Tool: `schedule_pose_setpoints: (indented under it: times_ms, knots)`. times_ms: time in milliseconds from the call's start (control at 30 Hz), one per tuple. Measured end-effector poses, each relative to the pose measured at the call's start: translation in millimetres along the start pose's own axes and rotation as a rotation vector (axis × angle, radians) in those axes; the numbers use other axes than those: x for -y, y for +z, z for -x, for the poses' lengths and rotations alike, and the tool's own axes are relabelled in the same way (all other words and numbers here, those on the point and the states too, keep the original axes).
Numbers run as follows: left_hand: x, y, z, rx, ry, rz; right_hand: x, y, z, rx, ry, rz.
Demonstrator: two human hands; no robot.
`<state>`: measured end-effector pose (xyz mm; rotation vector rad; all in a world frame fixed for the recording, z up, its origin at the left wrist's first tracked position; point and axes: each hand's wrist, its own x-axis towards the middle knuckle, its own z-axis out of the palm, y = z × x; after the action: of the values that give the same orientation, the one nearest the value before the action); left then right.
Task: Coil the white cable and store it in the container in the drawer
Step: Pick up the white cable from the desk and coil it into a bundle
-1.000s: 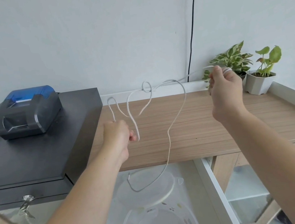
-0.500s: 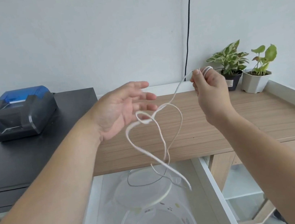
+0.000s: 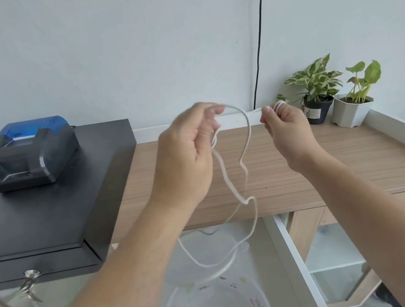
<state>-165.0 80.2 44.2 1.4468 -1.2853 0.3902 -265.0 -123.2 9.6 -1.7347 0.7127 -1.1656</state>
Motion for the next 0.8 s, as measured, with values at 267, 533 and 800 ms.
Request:
schedule_pose_setpoints:
  times_ms: [267,533,800]
  knots:
    - [-6,-4,27,0.117,-0.130,0.706,-17,4,-5,-0.064,0.117,0.134]
    - [-11,-36,49,0.156,-0.062,0.548,-29,7,-17,-0.159,0.222,0.298]
    - [-22,-60,53,1.005,-0.593,-0.151,-21,2,-23,-0.096,0.349,0.060]
